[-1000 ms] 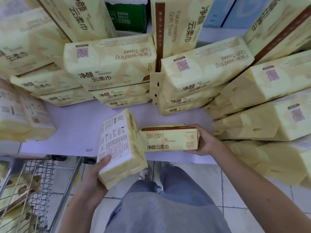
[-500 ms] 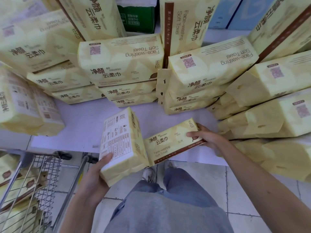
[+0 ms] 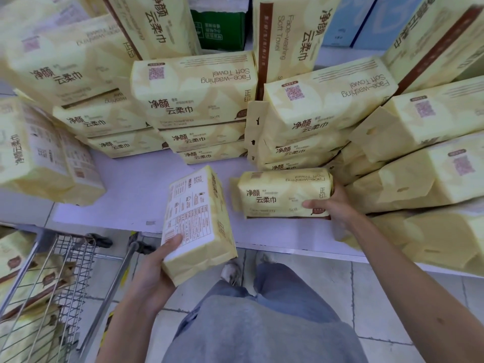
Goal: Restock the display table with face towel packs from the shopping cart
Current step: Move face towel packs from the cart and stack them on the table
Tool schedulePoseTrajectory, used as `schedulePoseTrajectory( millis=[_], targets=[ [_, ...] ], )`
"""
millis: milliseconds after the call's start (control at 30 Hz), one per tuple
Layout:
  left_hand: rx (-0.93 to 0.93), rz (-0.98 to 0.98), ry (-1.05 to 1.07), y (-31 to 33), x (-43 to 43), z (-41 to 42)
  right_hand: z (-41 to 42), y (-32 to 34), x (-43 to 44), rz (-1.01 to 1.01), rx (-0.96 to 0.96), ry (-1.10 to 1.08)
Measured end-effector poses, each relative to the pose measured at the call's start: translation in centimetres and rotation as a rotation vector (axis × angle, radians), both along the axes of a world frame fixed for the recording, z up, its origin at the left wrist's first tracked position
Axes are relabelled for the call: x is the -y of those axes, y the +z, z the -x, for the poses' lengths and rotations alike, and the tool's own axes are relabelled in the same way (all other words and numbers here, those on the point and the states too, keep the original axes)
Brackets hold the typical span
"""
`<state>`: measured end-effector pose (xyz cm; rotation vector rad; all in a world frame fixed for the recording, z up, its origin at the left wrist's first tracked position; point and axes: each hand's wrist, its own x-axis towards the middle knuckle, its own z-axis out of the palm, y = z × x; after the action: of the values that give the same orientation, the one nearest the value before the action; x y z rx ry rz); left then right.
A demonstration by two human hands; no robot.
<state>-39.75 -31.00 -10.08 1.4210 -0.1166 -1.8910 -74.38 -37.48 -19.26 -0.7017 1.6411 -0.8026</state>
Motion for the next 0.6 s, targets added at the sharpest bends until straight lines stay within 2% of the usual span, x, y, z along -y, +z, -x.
schedulePoseTrajectory(
  millis=[267,433,500,600],
  targets=[
    [-0.003,-0.004,-0.020,-0.4,-0.8,0.7,0.4,-1.9,-0.2,0.137,-0.121,0.114],
    [-0.003,-0.009,-0.025,-0.7,-1.2,1.2,-0.7,-3.8,-2.0,0.035,-0.143,0.020],
    [-0.013,-0.022,-0.017,-0.7,-1.2,1.4,-1.4,-4.3,-3.0,-0.031,-0.052,-0.070],
    [-0.013,-0.019,-0.027,-0.7,-1.1,1.6,-3.3,-3.9,-4.0,-0.227,0.312,-0.270]
  ],
)
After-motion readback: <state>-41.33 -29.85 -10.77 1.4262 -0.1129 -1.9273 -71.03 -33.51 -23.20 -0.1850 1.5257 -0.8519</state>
